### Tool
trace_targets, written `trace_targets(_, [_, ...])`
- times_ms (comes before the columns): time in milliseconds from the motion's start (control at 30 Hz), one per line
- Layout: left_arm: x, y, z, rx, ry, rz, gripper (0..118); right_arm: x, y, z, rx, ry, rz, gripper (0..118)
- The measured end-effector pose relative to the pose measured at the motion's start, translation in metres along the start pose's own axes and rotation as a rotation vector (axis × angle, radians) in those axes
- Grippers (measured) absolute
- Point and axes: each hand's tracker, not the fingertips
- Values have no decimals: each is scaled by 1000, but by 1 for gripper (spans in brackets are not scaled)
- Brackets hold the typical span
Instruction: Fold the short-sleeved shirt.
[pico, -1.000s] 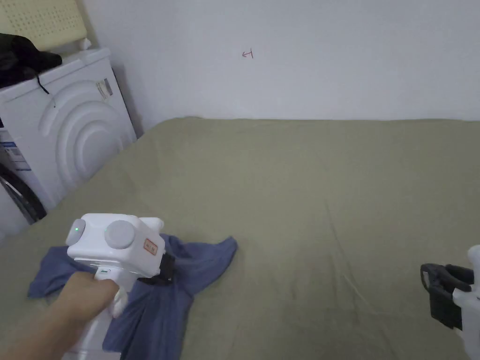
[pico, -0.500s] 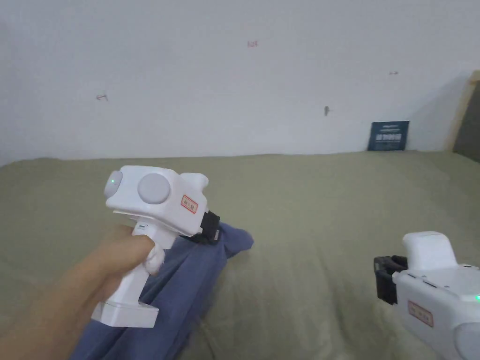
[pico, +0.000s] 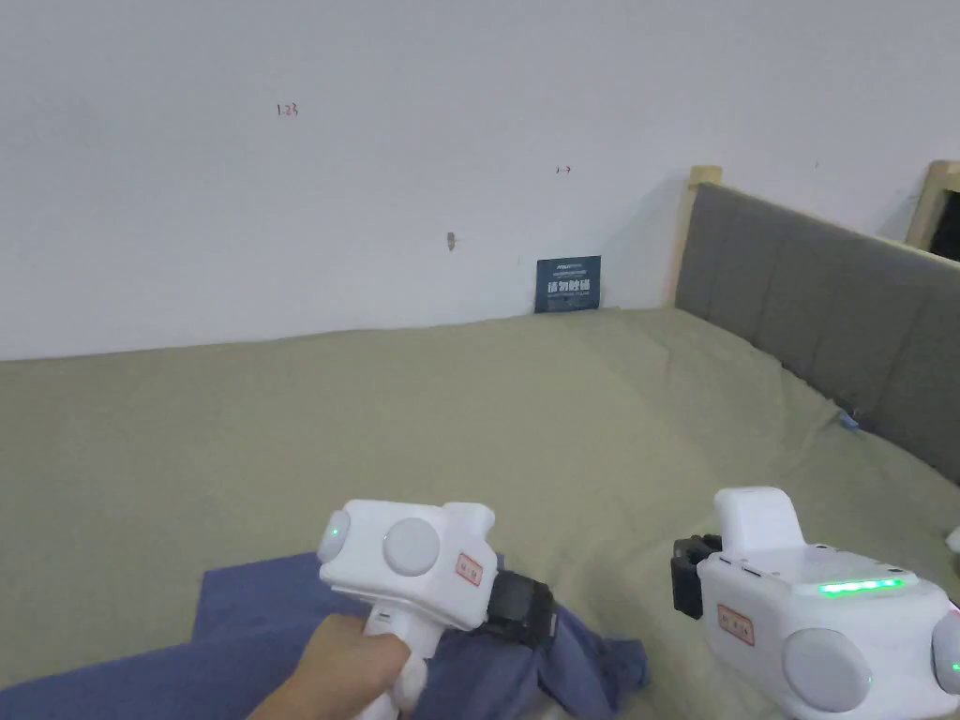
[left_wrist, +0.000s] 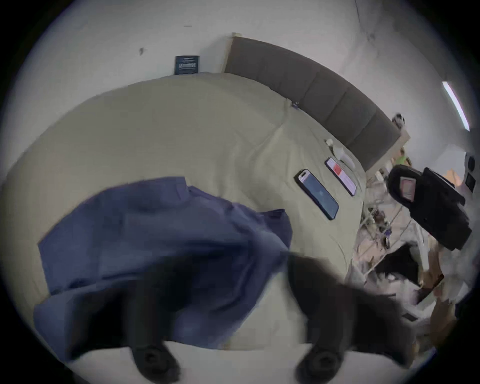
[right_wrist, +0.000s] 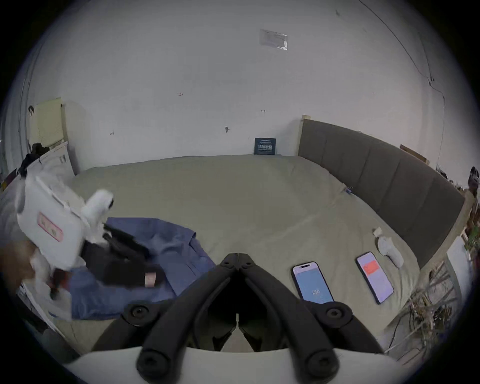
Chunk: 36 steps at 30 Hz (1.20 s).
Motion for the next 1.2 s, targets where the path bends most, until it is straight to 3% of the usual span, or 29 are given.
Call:
trace_targets(167, [-70, -16, 83, 128, 34, 137, 116, -17, 7, -3, 16, 33, 24, 0])
trace_targets(300, [-113, -57, 191, 310, 260, 191, 102, -38, 17, -13, 25, 80, 32, 0])
trace_targets(333, [-121, -71, 214, 356, 300, 214, 87, -44, 18, -16, 24, 85, 34, 0])
trace_targets(367, [-129, -87, 234, 396, 344, 233, 26, -49, 20, -16, 24, 94, 36, 0])
trace_targets(400, [-137, -104, 255, 430, 396, 254, 0, -54, 20, -19, 22, 105, 38, 0])
trace_targets(533, [-155, -170, 299, 465, 655, 314, 0, -69, 13, -31, -1, 138, 50, 0])
trace_targets(700, [-189, -217, 306, 396, 657, 458, 0, -85, 8, -30, -25, 163, 68, 0])
trace_targets(833, [-218, -210, 285, 324, 611, 496, 0, -87, 7, -39, -47, 163, 102, 0])
trace_targets(867, [-222, -200, 280, 299, 599, 512, 11, -87, 8, -41, -52, 159, 108, 0])
trace_targets(900, [-233, -190, 269, 247, 565, 526, 37, -83, 6, -47, -57, 153, 111, 0])
trace_targets(967, [-249, -173, 250, 223, 536, 548, 118, -79, 6, -51, -63, 146, 104, 0])
trace_targets(1167, [-287, -119, 191, 143, 526, 502, 118, -67, 3, -51, -95, 108, 106, 0])
trace_targets(1200, [-295, -115, 179, 120, 551, 546, 118, -64, 1, -52, -100, 102, 113, 0])
